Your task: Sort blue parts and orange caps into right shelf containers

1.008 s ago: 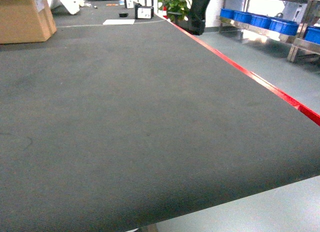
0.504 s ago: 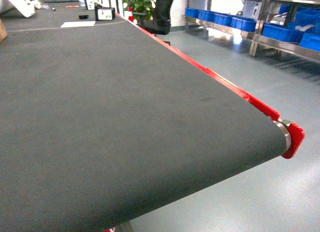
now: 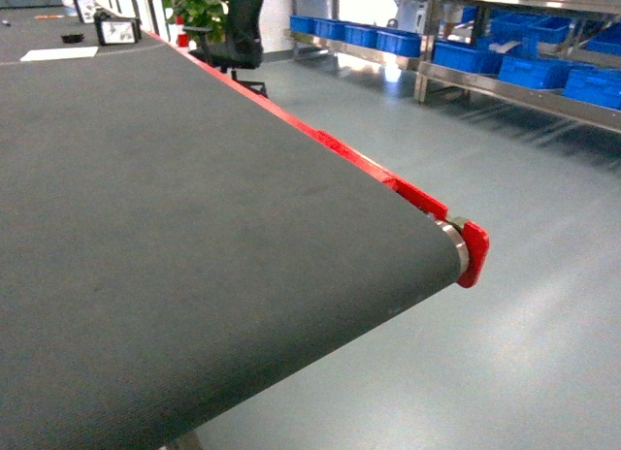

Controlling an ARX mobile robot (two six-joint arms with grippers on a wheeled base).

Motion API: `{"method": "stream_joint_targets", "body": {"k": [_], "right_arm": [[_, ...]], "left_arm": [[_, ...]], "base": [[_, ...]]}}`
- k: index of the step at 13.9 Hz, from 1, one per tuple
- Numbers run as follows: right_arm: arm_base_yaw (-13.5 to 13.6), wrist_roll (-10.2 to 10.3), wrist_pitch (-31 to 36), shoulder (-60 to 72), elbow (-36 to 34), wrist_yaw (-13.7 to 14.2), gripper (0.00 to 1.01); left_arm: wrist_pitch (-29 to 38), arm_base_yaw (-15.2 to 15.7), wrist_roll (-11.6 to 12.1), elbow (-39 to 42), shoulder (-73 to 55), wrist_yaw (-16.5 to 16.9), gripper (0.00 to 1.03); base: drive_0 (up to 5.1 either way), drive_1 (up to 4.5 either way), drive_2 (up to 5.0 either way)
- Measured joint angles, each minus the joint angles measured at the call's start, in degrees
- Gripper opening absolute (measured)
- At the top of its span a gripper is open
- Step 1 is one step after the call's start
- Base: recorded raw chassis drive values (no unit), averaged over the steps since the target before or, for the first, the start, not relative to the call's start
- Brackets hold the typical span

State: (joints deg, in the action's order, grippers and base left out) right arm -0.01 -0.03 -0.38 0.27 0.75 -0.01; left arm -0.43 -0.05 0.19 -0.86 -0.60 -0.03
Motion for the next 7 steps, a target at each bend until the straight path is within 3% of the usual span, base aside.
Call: {"method": "stream_joint_targets", "body": {"k": [7], "right_arm": [[0.0, 0.0, 0.0, 0.0, 0.0, 0.0, 0.45]], "left_arm": [[0.0, 0.0, 0.0, 0.0, 0.0, 0.0, 0.43]], "base": [[-1.6, -1.60, -1.6]]}}
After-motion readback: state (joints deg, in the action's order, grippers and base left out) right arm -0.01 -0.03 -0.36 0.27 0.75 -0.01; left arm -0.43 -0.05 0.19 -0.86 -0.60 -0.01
